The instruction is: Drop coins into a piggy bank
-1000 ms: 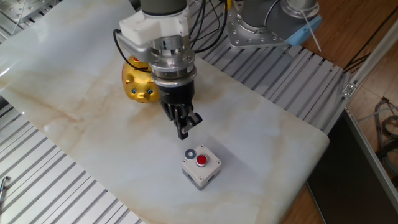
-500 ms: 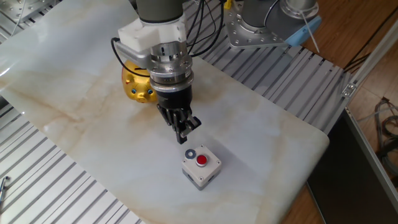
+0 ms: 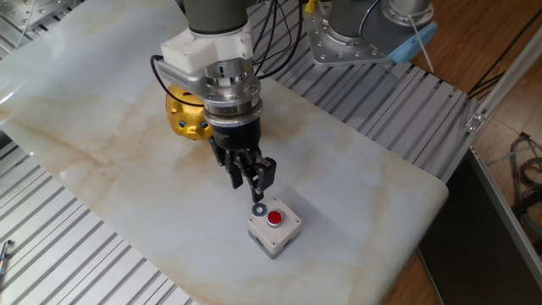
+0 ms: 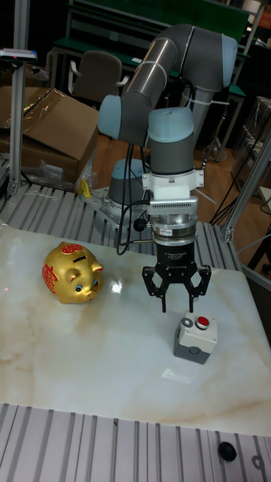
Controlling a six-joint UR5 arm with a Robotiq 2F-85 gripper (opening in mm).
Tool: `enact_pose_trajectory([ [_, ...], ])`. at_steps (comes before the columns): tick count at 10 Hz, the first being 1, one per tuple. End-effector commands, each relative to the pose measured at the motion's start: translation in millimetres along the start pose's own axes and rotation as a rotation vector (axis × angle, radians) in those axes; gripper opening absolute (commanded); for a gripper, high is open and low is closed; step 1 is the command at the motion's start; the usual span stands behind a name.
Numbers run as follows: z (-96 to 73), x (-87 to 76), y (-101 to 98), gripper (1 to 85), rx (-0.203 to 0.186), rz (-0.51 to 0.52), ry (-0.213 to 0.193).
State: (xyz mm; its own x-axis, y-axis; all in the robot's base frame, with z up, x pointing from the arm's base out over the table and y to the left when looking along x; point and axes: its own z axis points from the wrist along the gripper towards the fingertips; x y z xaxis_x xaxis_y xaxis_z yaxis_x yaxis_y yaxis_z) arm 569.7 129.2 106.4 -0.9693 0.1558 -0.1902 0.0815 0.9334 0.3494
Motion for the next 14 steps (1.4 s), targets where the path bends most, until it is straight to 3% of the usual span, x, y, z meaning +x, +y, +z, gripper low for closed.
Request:
enact_pose_trajectory([
  [1, -1.1, -4.0, 3.5, 51.7, -0.021, 0.01, -0.013],
  [2, -2.0, -3.1, 5.1, 51.3, -0.026, 0.01, -0.011],
  [6, -3.2, -0.7, -4.3, 50.7, 0.023, -0.034, 0.007],
  [9, 3.9, -4.0, 4.9, 48.0, -0.006, -0.061, -0.023],
  [10, 2.1, 6.2, -4.5, 48.0, 0.028, -0.06, 0.018],
  [11, 0.1, 9.6, -3.9, 48.0, 0.031, -0.098, 0.032],
  [13, 3.1, -4.1, 10.1, 38.0, -0.019, -0.036, -0.019],
  [14, 3.5, -5.5, 11.6, 33.3, -0.026, -0.003, -0.023],
])
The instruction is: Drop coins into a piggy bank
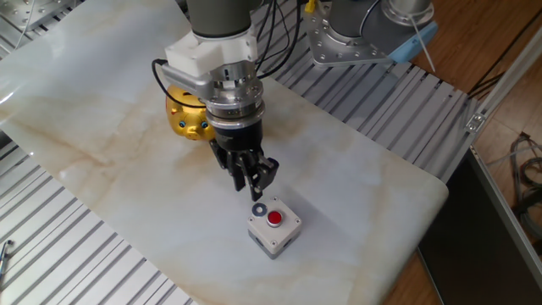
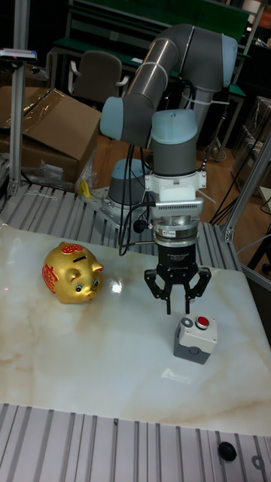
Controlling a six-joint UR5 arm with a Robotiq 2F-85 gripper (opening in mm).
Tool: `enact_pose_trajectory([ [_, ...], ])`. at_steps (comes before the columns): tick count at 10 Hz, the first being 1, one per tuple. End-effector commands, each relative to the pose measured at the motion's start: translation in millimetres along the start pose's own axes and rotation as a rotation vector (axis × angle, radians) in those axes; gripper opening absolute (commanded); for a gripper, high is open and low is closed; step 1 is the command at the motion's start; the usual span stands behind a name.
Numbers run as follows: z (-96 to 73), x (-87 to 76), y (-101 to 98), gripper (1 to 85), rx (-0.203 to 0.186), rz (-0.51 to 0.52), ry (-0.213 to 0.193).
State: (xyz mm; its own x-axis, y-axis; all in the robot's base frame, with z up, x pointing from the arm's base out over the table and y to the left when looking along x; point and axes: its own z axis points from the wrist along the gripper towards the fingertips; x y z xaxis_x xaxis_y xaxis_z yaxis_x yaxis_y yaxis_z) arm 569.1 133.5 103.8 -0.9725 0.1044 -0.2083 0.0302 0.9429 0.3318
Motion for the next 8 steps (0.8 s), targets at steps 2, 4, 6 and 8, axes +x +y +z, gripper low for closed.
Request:
enact_pose_trajectory([
  [2, 1.4, -3.3, 11.7, 32.3, -0.046, 0.063, -0.001],
  [4, 7.9, -10.0, 12.3, 32.0, -0.052, 0.07, -0.014],
  [6, 7.5, -9.7, 13.8, 31.7, -0.069, 0.085, -0.007],
  [8, 8.1, -7.6, 16.2, 31.7, -0.085, 0.088, 0.0],
])
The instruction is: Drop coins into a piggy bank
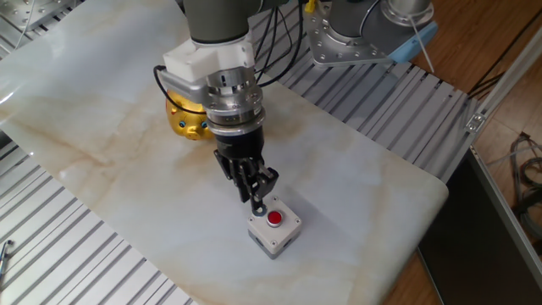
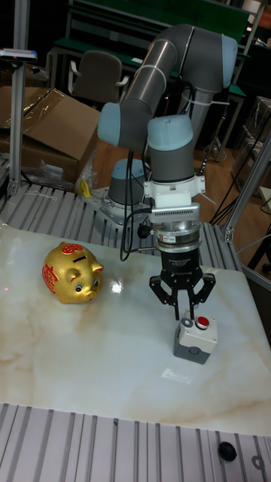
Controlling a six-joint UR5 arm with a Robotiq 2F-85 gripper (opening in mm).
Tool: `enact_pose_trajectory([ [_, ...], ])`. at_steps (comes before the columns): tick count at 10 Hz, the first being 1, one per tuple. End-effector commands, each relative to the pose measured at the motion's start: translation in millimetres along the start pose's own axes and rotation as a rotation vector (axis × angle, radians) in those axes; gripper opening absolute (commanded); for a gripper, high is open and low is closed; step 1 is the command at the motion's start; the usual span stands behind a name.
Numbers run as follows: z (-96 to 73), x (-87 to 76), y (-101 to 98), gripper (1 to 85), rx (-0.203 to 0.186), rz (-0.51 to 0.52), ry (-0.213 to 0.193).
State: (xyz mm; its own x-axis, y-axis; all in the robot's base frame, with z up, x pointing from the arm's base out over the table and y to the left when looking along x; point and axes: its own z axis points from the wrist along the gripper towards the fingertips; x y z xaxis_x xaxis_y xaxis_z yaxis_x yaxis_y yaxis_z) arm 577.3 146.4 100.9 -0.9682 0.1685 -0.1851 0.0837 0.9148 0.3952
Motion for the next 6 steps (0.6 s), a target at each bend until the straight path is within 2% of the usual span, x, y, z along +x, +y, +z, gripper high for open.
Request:
enact_pose_trajectory([
  [1, 0.5, -0.2, 2.9, 31.7, -0.038, 0.006, -0.003],
  [3, 3.3, -1.4, 0.6, 33.0, -0.04, -0.004, -0.011],
  [6, 3.9, 0.2, 3.2, 33.3, -0.07, -0.004, -0.008],
])
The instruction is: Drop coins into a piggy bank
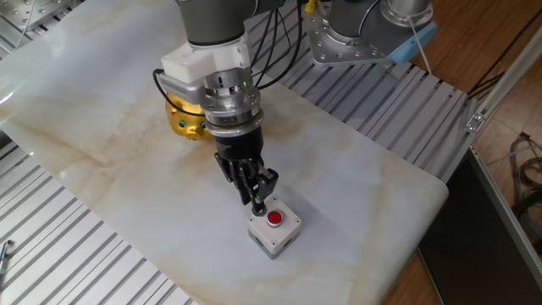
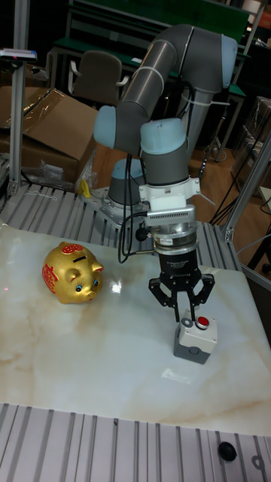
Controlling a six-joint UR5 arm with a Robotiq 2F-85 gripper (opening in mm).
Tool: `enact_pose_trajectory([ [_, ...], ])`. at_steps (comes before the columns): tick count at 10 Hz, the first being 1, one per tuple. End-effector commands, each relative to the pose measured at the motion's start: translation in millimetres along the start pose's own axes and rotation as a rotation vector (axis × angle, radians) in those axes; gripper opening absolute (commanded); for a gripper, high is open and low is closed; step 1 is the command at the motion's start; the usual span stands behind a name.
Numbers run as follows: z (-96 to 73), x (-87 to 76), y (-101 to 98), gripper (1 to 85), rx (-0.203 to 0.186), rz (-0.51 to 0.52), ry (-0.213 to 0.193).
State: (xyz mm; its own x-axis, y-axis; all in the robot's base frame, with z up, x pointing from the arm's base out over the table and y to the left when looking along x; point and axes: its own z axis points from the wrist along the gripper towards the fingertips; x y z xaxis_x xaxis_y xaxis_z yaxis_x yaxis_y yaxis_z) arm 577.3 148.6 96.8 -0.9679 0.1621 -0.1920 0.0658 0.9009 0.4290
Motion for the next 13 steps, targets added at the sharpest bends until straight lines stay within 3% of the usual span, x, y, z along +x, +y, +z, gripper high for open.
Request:
enact_pose_trajectory([
  [1, -0.4, -0.2, 1.5, 33.3, -0.039, -0.001, -0.004],
  [13, 2.1, 1.2, -2.2, 33.3, -0.094, -0.033, -0.006],
])
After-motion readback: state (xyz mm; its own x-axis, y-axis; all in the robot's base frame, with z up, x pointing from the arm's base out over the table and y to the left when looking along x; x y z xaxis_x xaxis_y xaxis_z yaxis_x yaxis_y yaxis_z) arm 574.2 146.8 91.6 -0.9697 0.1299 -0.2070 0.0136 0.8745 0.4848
